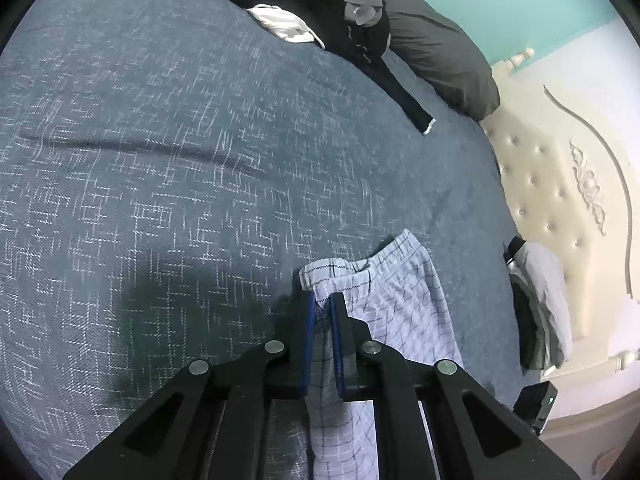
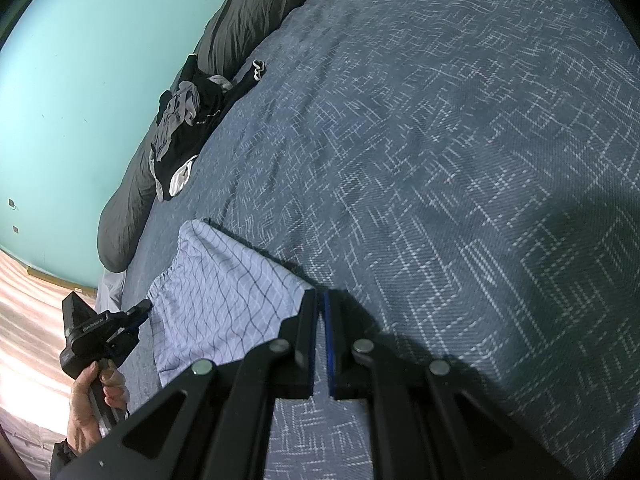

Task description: Fold clothes

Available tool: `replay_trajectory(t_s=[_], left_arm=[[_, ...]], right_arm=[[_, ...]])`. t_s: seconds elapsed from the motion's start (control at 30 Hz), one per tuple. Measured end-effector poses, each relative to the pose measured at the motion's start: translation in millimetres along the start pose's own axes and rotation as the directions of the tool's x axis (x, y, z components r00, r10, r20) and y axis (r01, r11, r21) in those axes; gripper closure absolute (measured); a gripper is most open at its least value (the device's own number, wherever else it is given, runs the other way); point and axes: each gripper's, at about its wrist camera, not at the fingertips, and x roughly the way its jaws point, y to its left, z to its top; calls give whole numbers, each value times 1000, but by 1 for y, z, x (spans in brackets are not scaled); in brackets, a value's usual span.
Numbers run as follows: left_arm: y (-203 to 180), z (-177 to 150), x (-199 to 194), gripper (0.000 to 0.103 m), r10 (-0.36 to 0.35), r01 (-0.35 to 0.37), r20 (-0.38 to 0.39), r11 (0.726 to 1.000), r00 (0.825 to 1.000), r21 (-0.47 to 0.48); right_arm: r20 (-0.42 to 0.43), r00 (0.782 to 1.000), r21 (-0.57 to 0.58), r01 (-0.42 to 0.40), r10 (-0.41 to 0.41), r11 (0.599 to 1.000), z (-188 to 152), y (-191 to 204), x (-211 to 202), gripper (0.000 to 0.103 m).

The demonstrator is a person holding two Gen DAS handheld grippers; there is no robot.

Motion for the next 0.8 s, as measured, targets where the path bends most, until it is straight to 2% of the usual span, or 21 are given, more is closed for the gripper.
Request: replay_trajectory(t_s=[0.23,0.43,0.53,0.73,0.8], left_arm=[[9,5,4,95,-23,23,3,996,1000,-88],[9,10,13,93,-6,3,-23,995,1000,-105],[4,13,17,93,1,-4,-34,997,999,-83],[8,17,19,91,5,-8,-20,993,1000,-119],[8,16,20,91,21,-22,-17,994,1000,-105]], right_arm=[[-1,1000,-1,-1,1,1000,1,-1,1,99],[-2,1000,0,-3,3,1000,0,0,1,99],[-3,1000,-1,-2,2,1000,1,0,1,99],[-2,1000,1,-3,3,1000,0,-1,0,99],[-2,1000,3,-4,4,1000,0,-1,0,99]])
